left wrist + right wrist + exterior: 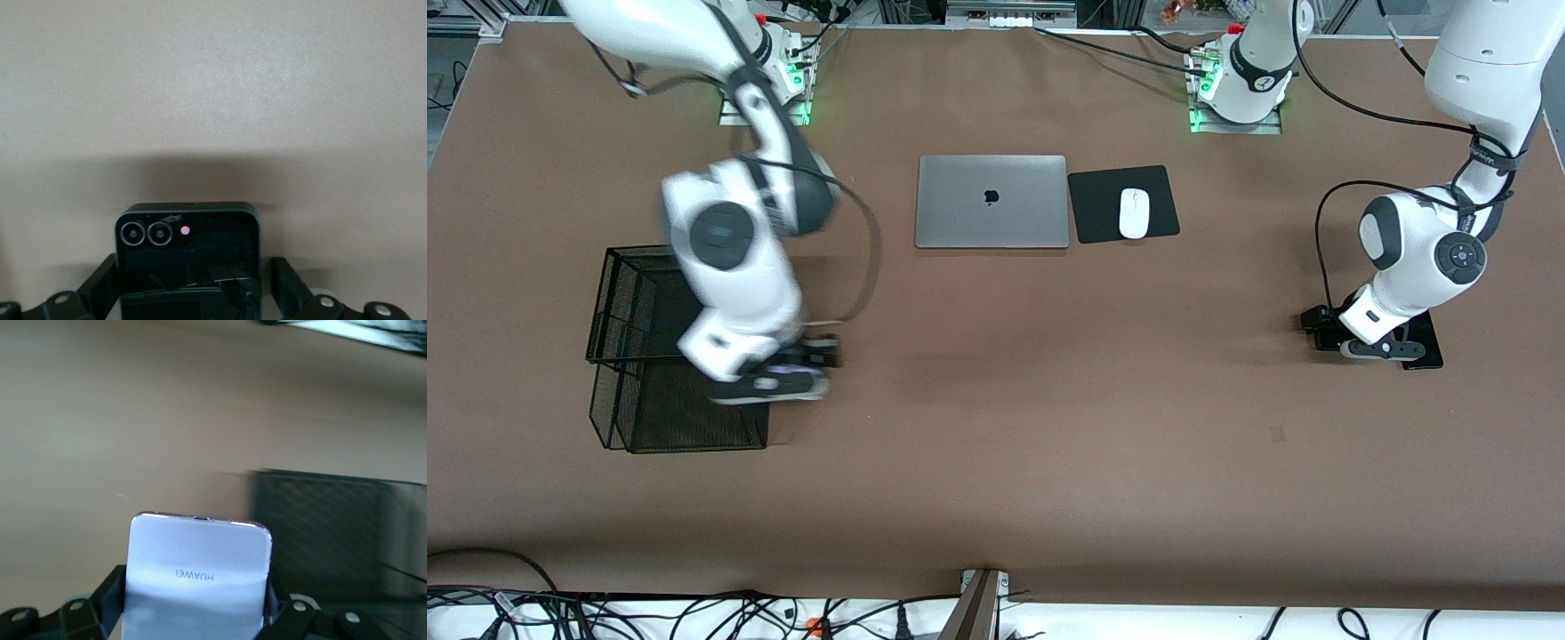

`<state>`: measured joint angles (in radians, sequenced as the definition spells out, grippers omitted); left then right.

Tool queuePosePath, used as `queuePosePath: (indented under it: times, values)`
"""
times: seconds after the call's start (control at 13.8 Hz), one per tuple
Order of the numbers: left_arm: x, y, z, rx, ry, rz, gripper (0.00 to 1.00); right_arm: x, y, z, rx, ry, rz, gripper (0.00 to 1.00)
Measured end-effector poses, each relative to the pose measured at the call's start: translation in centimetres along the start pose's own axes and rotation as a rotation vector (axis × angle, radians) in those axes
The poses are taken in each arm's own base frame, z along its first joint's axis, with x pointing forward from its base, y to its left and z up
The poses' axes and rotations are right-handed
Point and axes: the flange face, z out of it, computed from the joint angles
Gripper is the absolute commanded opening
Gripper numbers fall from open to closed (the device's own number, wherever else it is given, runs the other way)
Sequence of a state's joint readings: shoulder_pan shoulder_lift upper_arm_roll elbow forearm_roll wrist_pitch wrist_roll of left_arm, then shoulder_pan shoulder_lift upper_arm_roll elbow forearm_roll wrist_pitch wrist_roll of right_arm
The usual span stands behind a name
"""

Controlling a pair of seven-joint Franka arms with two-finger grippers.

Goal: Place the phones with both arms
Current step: 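Lower the white phone into the organizer while the left gripper grasps the flip phone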

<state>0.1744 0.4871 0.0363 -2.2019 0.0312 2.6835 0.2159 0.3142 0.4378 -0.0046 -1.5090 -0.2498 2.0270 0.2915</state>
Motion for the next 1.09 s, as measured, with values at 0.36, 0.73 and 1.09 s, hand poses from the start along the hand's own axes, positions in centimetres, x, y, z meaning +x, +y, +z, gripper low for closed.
queuePosePath:
  times: [0.36, 0.73, 1.09]
  values:
    - [0.1, -0.1, -0.7, 0.0, 0.008, -0.003, 0.02, -2.9, 14.6, 1.6, 0.02, -0.229, 0.102, 0.0]
    - [0.6, 0.1, -0.8, -0.011, -0.032, 0.003, 0.0, -7.8, 18.3, 7.2, 0.027, -0.302, 0.137, 0.0]
    - [5.1, 1.7, -4.8, -0.058, -0.13, 0.018, 0.0, -11.7, 20.2, 10.9, 0.121, -0.308, 0.139, 0.0]
